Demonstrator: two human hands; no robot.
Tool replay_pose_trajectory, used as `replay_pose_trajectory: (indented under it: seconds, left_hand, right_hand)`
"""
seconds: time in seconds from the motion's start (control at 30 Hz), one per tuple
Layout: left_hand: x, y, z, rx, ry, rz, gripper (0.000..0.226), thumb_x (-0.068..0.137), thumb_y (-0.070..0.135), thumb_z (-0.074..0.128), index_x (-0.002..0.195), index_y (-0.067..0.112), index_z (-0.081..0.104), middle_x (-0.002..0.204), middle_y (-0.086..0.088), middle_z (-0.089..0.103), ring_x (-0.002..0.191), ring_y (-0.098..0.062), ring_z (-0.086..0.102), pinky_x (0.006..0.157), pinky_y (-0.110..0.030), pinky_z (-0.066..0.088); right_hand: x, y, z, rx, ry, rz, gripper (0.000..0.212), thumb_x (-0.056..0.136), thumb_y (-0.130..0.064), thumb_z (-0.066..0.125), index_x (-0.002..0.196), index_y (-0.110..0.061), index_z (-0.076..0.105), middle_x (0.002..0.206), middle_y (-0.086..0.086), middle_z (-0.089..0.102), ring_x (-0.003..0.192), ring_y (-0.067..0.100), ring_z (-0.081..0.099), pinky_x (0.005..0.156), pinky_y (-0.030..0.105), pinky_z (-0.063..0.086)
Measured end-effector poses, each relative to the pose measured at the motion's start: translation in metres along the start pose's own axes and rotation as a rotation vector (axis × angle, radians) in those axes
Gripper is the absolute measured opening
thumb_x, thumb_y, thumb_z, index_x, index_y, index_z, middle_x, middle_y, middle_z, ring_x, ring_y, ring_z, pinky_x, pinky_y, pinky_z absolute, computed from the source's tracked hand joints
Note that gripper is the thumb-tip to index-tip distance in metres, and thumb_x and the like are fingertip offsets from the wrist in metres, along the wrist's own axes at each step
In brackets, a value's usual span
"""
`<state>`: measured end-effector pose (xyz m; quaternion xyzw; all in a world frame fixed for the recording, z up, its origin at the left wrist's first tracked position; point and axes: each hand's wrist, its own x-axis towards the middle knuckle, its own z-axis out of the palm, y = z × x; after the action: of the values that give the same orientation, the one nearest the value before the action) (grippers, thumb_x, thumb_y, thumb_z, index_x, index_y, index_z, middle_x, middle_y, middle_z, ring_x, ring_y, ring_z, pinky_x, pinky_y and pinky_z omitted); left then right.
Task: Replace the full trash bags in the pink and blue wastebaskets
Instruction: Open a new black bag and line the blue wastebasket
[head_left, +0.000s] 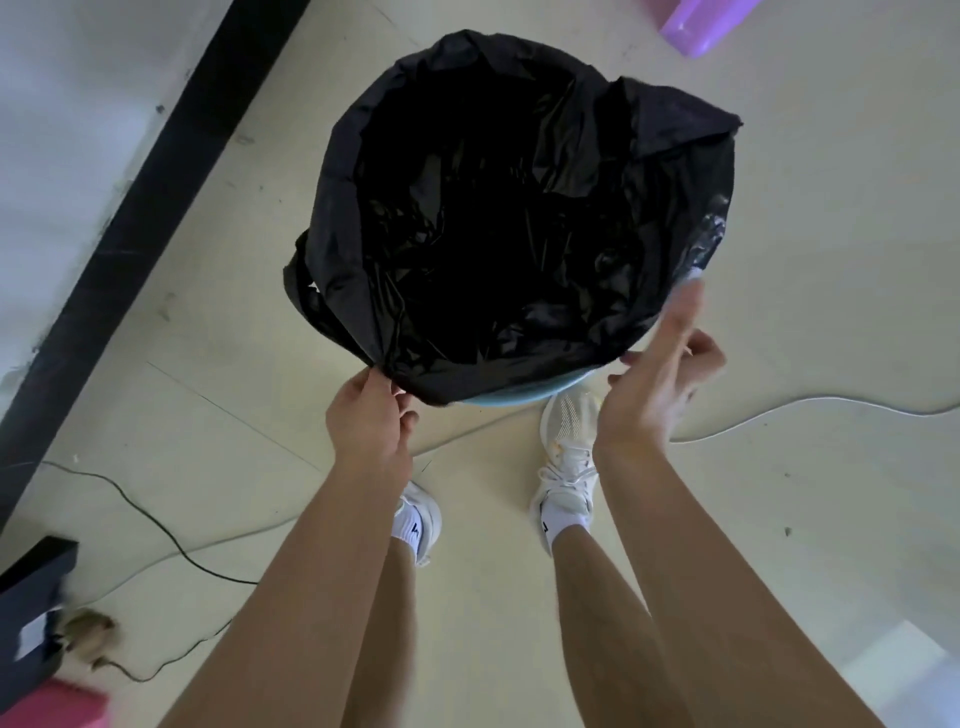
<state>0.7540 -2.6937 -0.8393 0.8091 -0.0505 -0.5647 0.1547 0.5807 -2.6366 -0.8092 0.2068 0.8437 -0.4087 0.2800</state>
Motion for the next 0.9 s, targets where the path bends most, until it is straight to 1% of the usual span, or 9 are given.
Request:
replay_pose_trajectory:
  seconds: [0.1, 0.2, 0.37, 0.5, 0.57, 0.67, 0.77, 0.83, 0.9]
  left_hand:
    - [-0.014, -0.01, -0.004, -0.054, 0.038, -0.033, 0.007, 0.094, 0.018, 0.062, 0.097, 0.012, 0.064, 0.074, 0.006, 0.064, 0.049, -0.003, 0.057, 0.054, -0.022, 0.042]
    - [-0.018, -0.019, -0.001, -0.079, 0.058, -0.018, 0.02, 0.097, 0.022, 0.059, 0.114, 0.014, 0.065, 0.09, 0.005, 0.07, 0.054, 0.002, 0.063, 0.063, -0.022, 0.045]
    - [-0.003, -0.018, 0.01, -0.033, 0.04, 0.008, 0.02, 0.096, 0.011, 0.055, 0.113, 0.011, 0.065, 0.073, 0.006, 0.061, 0.055, -0.006, 0.052, 0.052, -0.021, 0.038]
    - [0.012, -0.006, 0.016, -0.005, -0.075, -0.081, 0.024, 0.086, -0.008, 0.045, 0.095, 0.007, 0.062, 0.054, 0.002, 0.058, 0.047, -0.012, 0.047, 0.043, -0.02, 0.038]
    - [0.011, 0.003, 0.015, -0.116, -0.087, -0.132, 0.021, 0.087, -0.008, 0.047, 0.091, 0.005, 0.063, 0.063, -0.002, 0.066, 0.054, -0.015, 0.057, 0.048, -0.021, 0.048]
    - [0.006, 0.017, 0.013, -0.241, 0.1, -0.122, 0.02, 0.09, 0.008, 0.042, 0.101, 0.006, 0.058, 0.103, -0.012, 0.063, 0.088, -0.028, 0.063, 0.072, -0.037, 0.057]
    - [-0.005, 0.028, 0.012, 0.095, 0.431, 0.291, 0.048, 0.09, 0.031, 0.043, 0.132, 0.009, 0.048, 0.138, -0.013, 0.046, 0.125, -0.032, 0.047, 0.095, -0.04, 0.043]
    - [-0.016, 0.031, 0.014, 0.366, 0.394, 0.792, 0.063, 0.091, 0.034, 0.051, 0.144, 0.006, 0.034, 0.146, -0.013, 0.033, 0.134, -0.029, 0.034, 0.105, -0.034, 0.031]
    - [-0.016, 0.03, 0.023, 0.52, 0.254, 1.023, 0.069, 0.091, 0.025, 0.057, 0.147, 0.003, 0.024, 0.149, -0.013, 0.029, 0.138, -0.027, 0.028, 0.112, -0.029, 0.023]
  right_hand:
    - [-0.011, 0.01, -0.001, -0.156, -0.05, -0.095, 0.043, 0.082, -0.074, 0.054, 0.092, -0.033, 0.051, 0.084, -0.015, 0.058, 0.078, 0.006, 0.059, 0.073, 0.032, 0.048]
    - [-0.006, 0.023, -0.003, 0.024, -0.087, 0.04, 0.025, 0.098, -0.045, 0.054, 0.084, -0.025, 0.059, 0.074, -0.016, 0.064, 0.066, 0.004, 0.061, 0.067, 0.034, 0.058]
    - [0.019, 0.037, 0.003, 0.151, -0.126, 0.382, 0.019, 0.096, -0.036, 0.058, 0.097, -0.019, 0.065, 0.08, -0.002, 0.061, 0.061, 0.015, 0.05, 0.044, 0.02, 0.041]
    - [0.039, 0.036, 0.005, 0.08, -0.217, 0.427, 0.006, 0.094, -0.016, 0.059, 0.098, -0.019, 0.063, 0.066, -0.002, 0.054, 0.05, 0.011, 0.041, 0.04, 0.018, 0.03]
    - [0.048, 0.029, 0.001, 0.011, -0.226, 0.42, 0.011, 0.094, -0.012, 0.061, 0.085, -0.018, 0.057, 0.061, -0.002, 0.042, 0.044, 0.008, 0.032, 0.035, 0.018, 0.024]
    - [0.052, 0.003, -0.009, 0.329, -0.257, 0.502, 0.013, 0.09, -0.001, 0.052, 0.087, -0.013, 0.056, 0.076, 0.002, 0.052, 0.052, 0.008, 0.047, 0.045, 0.015, 0.036]
    - [0.041, -0.022, -0.01, 0.05, -0.079, 0.199, 0.054, 0.083, -0.018, 0.056, 0.135, -0.019, 0.045, 0.137, 0.009, 0.044, 0.099, 0.019, 0.054, 0.09, 0.034, 0.046]
    - [0.025, -0.03, -0.004, -0.205, 0.088, -0.32, 0.078, 0.084, -0.025, 0.057, 0.154, -0.025, 0.024, 0.161, 0.009, 0.014, 0.125, 0.018, 0.036, 0.11, 0.037, 0.025]
    - [0.012, -0.033, 0.008, -0.45, 0.129, -0.851, 0.074, 0.09, -0.024, 0.056, 0.157, -0.021, 0.025, 0.165, 0.017, 0.009, 0.142, 0.025, 0.025, 0.113, 0.039, 0.017]
